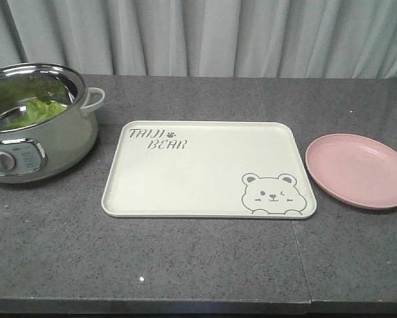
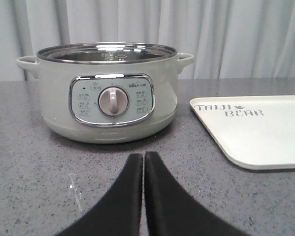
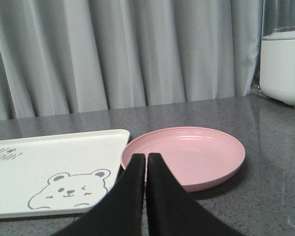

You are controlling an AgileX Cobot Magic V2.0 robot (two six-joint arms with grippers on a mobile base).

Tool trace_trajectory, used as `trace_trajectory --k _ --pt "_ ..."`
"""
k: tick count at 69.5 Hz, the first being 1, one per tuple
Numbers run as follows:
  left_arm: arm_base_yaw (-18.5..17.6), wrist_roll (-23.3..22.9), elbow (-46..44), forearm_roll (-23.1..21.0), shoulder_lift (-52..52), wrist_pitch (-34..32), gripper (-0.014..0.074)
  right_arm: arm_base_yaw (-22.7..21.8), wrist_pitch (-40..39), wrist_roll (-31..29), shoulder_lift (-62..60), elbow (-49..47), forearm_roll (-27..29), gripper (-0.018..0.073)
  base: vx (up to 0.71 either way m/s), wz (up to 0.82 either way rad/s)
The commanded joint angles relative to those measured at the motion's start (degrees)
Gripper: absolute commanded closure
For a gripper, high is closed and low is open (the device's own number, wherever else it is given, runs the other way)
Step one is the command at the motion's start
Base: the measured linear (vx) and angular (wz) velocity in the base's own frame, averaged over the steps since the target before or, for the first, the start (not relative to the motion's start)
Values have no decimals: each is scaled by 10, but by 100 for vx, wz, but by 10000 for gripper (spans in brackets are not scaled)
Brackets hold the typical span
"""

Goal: Transfer vegetables to tray and serve

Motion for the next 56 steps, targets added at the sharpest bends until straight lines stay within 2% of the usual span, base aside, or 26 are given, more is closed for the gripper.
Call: trace_trajectory --k 1,12,27,33,38,45,51,56 --pt "0 -6 12 -4 -3 -85 602 -3 -84 1 -3 9 9 562 0 0" --pt "0 -6 12 -41 -3 -200 602 -3 -172 2 -3 9 37 562 0 0" --pt "0 -6 12 -41 -3 -299 602 -3 -171 5 -3 9 58 562 0 0" --pt "0 -6 12 -41 -3 -338 602 -3 -154 39 -3 8 100 562 0 0" --pt "0 -10 12 -41 -3 -373 602 -2 -130 73 -3 3 100 562 0 0" --pt "0 -72 12 -41 -3 -431 602 -2 -95 82 -3 -33 86 562 0 0" --pt "0 -123 10 -41 -3 -435 602 -2 -23 82 7 -94 79 562 0 0" --pt "0 -150 10 -41 -3 -425 602 -2 46 72 33 -150 79 559 0 1"
